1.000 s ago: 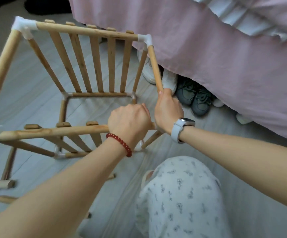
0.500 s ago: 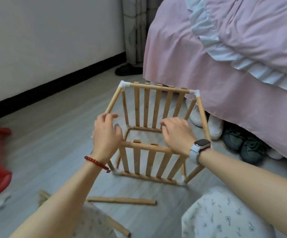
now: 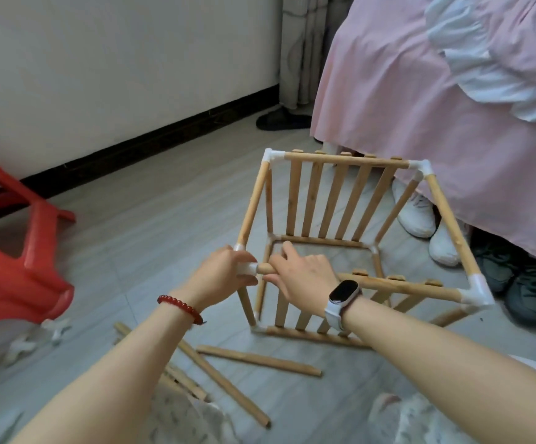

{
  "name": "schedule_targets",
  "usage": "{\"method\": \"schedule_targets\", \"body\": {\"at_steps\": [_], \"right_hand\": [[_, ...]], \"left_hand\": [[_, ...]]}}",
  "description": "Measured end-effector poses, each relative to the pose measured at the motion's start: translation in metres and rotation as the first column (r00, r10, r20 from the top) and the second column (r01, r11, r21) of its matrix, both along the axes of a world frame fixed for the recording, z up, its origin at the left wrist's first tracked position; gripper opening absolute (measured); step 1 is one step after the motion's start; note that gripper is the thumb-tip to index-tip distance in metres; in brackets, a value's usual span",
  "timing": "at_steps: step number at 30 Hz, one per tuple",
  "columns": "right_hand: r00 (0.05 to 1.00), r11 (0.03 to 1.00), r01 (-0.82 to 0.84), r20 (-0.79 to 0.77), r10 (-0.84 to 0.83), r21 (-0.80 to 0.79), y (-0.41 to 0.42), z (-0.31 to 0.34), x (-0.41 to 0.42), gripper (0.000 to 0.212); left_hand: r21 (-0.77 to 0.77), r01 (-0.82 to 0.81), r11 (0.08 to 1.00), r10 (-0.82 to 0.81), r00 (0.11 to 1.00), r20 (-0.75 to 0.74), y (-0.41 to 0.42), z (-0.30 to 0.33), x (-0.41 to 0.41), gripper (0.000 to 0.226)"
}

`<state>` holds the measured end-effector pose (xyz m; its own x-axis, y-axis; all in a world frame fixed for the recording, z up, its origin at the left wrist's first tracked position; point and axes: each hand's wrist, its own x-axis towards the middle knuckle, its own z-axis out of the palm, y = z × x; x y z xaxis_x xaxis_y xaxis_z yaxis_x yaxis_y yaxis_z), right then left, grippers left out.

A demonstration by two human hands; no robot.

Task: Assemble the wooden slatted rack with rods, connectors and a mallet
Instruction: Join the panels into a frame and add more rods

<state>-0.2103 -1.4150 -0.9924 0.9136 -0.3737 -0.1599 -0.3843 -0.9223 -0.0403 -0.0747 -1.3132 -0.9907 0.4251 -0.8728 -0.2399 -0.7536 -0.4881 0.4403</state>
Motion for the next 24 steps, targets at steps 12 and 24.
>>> {"method": "schedule_targets", "body": {"at_steps": [12, 24], "right_hand": [[0.999, 0.973, -0.027, -0.014, 0.031, 0.23, -0.009, 0.012, -0.032, 0.024], [1.0, 0.981, 0.003, 0.025, -0.008, 0.194, -0.001, 0.01, -0.038, 0.026]], "left_hand": [[0.028, 0.068, 0.997, -0.051, 0.913, -0.404, 0.005, 0.003, -0.017, 0.037], [0.175, 0.045, 0.983, 0.032, 0.911, -0.412, -0.008, 0.014, -0.022, 0.031]]}}
